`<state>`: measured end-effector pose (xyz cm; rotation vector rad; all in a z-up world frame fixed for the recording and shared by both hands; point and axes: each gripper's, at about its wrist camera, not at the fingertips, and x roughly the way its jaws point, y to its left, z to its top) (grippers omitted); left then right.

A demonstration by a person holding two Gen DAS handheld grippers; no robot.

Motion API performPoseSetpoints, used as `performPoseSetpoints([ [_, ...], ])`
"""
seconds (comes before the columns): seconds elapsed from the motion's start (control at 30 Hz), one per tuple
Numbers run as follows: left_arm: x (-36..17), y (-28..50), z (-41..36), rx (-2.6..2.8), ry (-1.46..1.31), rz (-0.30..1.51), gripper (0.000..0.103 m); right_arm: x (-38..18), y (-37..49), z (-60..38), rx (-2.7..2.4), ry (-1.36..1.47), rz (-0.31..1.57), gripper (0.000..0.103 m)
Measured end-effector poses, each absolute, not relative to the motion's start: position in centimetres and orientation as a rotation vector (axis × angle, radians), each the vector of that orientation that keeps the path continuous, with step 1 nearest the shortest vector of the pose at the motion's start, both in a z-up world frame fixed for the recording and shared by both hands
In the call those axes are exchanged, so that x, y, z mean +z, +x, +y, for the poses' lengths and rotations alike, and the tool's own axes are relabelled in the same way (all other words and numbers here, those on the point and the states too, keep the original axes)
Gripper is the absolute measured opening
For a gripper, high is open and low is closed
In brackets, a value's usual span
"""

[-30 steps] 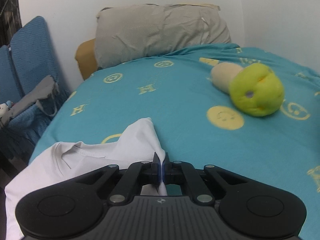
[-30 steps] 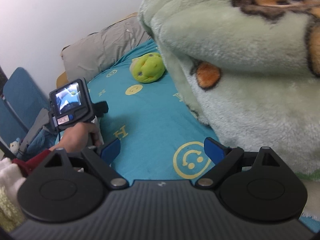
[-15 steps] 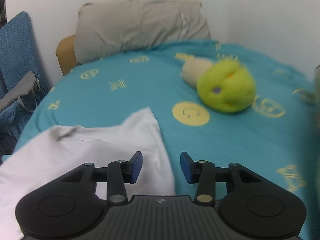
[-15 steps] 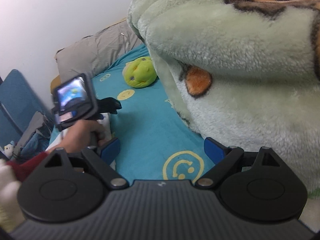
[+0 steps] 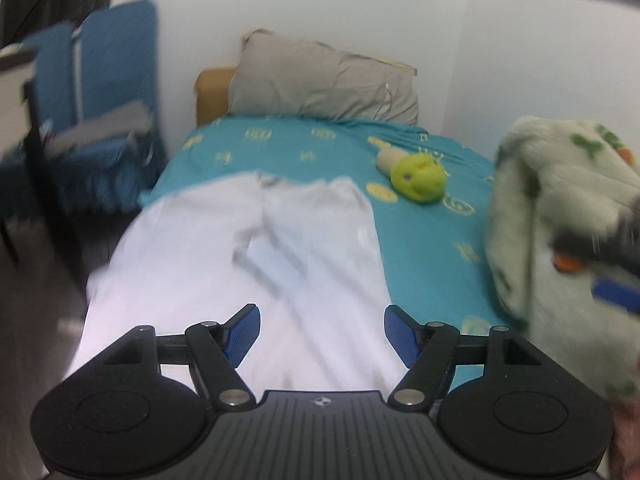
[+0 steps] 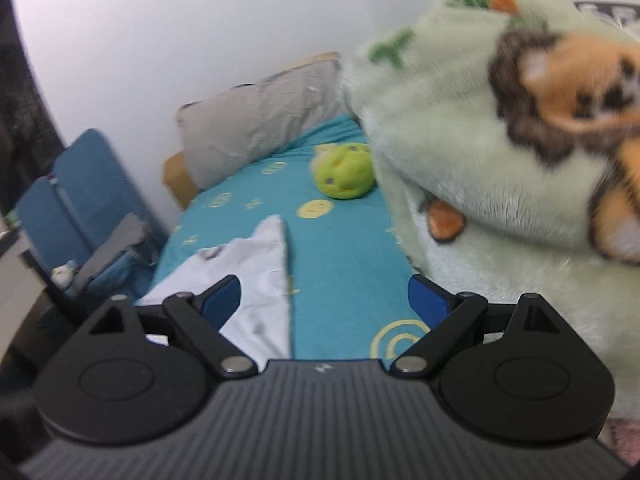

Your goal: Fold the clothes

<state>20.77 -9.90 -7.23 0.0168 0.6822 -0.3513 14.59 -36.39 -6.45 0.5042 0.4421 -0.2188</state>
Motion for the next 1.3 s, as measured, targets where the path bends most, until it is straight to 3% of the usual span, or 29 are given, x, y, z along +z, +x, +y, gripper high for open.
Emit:
performPoseSetpoints([
  [0.17, -8.5, 16.4, -10.0, -0.436, -0.033, 0.764, 0.071, -3.8, 9.9, -34.5, -0.074, 0.425, 0.535, 0.092],
  [0.43, -10.6, 11.3, -13.2, -0.613, -0.072, 0.928, 0.067, -2.3, 2.0, -36.2, -0.258, 0.489, 0.382, 0.092],
  [0.53, -12.0, 10.0, -15.2, -0.646, -0.079, 1.030, 0.060, -3.1, 1.3, -38.0, -0.322, 0.568, 0.341, 0.092],
  [0.67, -14.5, 9.9, -17.7, -0.616, -0.076, 1.189, 0.038, -4.2, 1.7, -39.1, -0.356, 0.621, 0.331, 0.092],
  [0.7, -15.1, 9.9, -18.1, -0.601, -0.057, 1.210, 0.021, -4.5, 1.9, -39.1, -0.361, 0.616, 0.333, 0.092],
  [0.77, -15.7, 9.9, -18.3, -0.590, -0.038, 1.237, 0.003, -5.0, 2.7, -38.9, -0.354, 0.598, 0.358, 0.092],
  [1.1, -10.8, 12.4, -8.3, -0.747, -0.316, 1.278, 0.002, -6.2, 4.1, -38.8, -0.332, 0.593, 0.417, 0.092],
  [1.3, -11.9, 14.2, -2.0, -0.643, -0.309, 1.332, 0.002, -6.6, 4.5, -38.7, -0.318, 0.589, 0.448, 0.092],
])
